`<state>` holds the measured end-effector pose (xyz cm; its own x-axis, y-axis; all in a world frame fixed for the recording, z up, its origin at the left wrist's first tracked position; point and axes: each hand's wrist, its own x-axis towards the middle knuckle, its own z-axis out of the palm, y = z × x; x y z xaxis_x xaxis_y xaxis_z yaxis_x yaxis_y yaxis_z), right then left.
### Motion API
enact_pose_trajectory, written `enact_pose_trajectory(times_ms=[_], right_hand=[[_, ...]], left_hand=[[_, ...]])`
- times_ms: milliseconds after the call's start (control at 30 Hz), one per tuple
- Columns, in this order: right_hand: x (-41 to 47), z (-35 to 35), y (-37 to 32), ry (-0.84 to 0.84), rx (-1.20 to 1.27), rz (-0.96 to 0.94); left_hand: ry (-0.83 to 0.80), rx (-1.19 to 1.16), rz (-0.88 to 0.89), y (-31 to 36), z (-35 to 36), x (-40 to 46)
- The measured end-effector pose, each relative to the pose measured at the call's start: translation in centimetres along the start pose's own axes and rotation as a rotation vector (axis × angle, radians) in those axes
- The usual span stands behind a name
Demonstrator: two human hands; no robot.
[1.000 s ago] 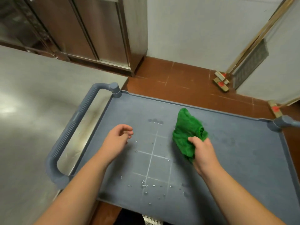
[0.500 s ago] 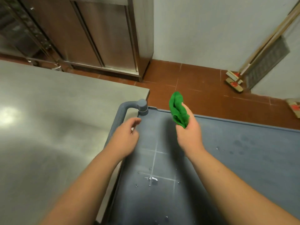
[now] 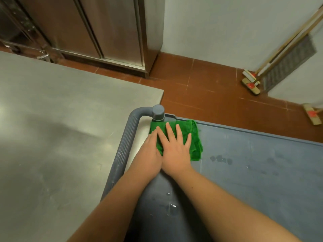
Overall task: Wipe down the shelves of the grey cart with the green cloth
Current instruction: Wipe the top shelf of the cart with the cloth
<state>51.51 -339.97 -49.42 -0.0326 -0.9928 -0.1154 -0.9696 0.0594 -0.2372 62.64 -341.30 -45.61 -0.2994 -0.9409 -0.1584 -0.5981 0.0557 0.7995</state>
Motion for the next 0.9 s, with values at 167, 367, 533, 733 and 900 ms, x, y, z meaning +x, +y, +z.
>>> enact_pose_trajectory(times_ms=[167, 367, 533, 733, 900], right_hand=[[0.0, 0.8, 1.1, -0.051, -0.084, 0.015], [-1.3, 0.4, 4.1, 0.033, -0.056, 0.19], [-2.2, -0.6, 7.0, 0.046, -0.024, 0.234], [-3.9, -1.6, 12.7, 0.079, -0.02, 0.313], [-4.0, -1.9, 14.1, 0.082, 0.016, 0.255]], left_hand=[[-0.136, 0.004, -0.025, -1.6, 1.5, -1.1], [-0.22, 0.263, -0.022, -2.6, 2.9, -0.3], [-0.233, 0.66, -0.008, -2.0, 5.4, -0.2], [-0.135, 0.73, -0.023, 0.8, 7.4, 0.4], [-0.157, 0.374, 0.031, 5.6, 13.4, 2.1]])
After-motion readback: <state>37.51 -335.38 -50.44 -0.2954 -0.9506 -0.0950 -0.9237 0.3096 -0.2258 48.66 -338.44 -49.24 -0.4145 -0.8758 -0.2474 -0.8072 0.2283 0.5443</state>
